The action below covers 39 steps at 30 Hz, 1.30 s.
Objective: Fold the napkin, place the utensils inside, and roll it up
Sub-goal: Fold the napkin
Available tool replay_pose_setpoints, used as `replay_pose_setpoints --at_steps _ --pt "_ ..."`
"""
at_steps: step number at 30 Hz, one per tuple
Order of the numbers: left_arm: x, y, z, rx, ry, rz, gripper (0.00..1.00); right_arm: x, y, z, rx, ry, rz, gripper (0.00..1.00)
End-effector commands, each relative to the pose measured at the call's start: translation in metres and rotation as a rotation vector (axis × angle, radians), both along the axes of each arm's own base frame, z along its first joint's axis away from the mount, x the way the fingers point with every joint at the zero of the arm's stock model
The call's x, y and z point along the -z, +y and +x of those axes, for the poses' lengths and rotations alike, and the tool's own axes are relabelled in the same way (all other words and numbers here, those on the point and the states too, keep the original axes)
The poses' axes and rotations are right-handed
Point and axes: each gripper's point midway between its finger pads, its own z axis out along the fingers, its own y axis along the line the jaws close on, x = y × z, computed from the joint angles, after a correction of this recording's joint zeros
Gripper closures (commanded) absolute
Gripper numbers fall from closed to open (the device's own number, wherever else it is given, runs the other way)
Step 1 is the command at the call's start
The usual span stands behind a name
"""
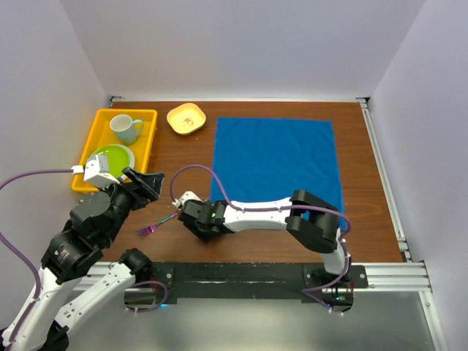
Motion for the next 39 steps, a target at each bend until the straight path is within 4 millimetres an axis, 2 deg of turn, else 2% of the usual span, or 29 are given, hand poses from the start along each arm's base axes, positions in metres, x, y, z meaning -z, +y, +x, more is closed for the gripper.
replay_pose_setpoints --at_steps 1,11,14,15,18,20,23,24,26,27,29,30,32,33,35,36,37,38,39 --pt "-0.008 0.006 0.001 -0.032 -0.021 -0.013 0.21 -0.006 0.016 0.015 0.011 -0.067 0.021 0.39" --pt "0.001 -0.006 0.009 0.001 -0.009 -0.002 0.19 -0.01 0.008 0.027 0.043 -0.13 -0.029 0.51" --pt "0.003 -0.008 0.011 0.007 -0.01 0.009 0.19 -0.011 0.007 0.027 0.046 -0.132 -0.034 0.67" --pt "0.003 -0.009 0.013 0.004 -0.012 0.008 0.19 -0.013 0.007 0.027 0.046 -0.133 -0.031 0.79" --pt "0.005 -0.011 0.016 0.005 -0.011 0.019 0.19 -0.021 0.007 0.031 0.063 -0.154 -0.019 0.99" --pt "0.008 -0.013 0.018 0.012 -0.008 0.028 0.18 -0.032 0.005 0.037 0.073 -0.164 -0.002 1.0" --pt "0.015 -0.019 0.024 0.023 -0.002 0.041 0.18 -0.047 -0.009 0.061 0.128 -0.141 0.035 1.0" --pt "0.015 -0.021 0.026 0.026 -0.006 0.04 0.18 -0.049 -0.019 0.079 0.167 -0.109 0.058 1.0" --pt "0.025 -0.026 0.032 0.034 0.012 0.056 0.17 -0.056 -0.033 0.1 0.205 -0.081 0.101 1.0" --pt "0.023 -0.029 0.034 0.043 0.001 0.049 0.17 -0.055 -0.055 0.127 0.275 -0.064 0.11 1.0" --pt "0.032 -0.036 0.039 0.056 0.017 0.067 0.17 -0.06 -0.073 0.148 0.305 -0.036 0.144 1.0" --pt "0.029 -0.04 0.042 0.068 0.004 0.06 0.17 -0.061 -0.098 0.174 0.376 -0.037 0.151 1.0" --pt "0.038 -0.047 0.048 0.083 0.018 0.078 0.17 -0.068 -0.118 0.2 0.41 -0.026 0.181 1.0" --pt "0.036 -0.05 0.051 0.091 0.007 0.072 0.17 -0.065 -0.145 0.224 0.478 -0.022 0.181 1.0" --pt "0.046 -0.057 0.058 0.103 0.027 0.095 0.17 -0.071 -0.165 0.249 0.507 -0.016 0.197 1.0" --pt "0.045 -0.06 0.061 0.109 0.018 0.09 0.17 -0.066 -0.189 0.265 0.561 -0.008 0.192 1.0" --pt "0.05 -0.063 0.063 0.115 0.027 0.099 0.17 -0.065 -0.199 0.274 0.574 -0.003 0.191 1.0" --pt "0.056 -0.067 0.066 0.125 0.043 0.108 0.17 -0.073 -0.204 0.286 0.584 -0.014 0.219 1.0" --pt "0.057 -0.069 0.069 0.129 0.04 0.105 0.17 -0.068 -0.225 0.298 0.623 -0.01 0.217 1.0"
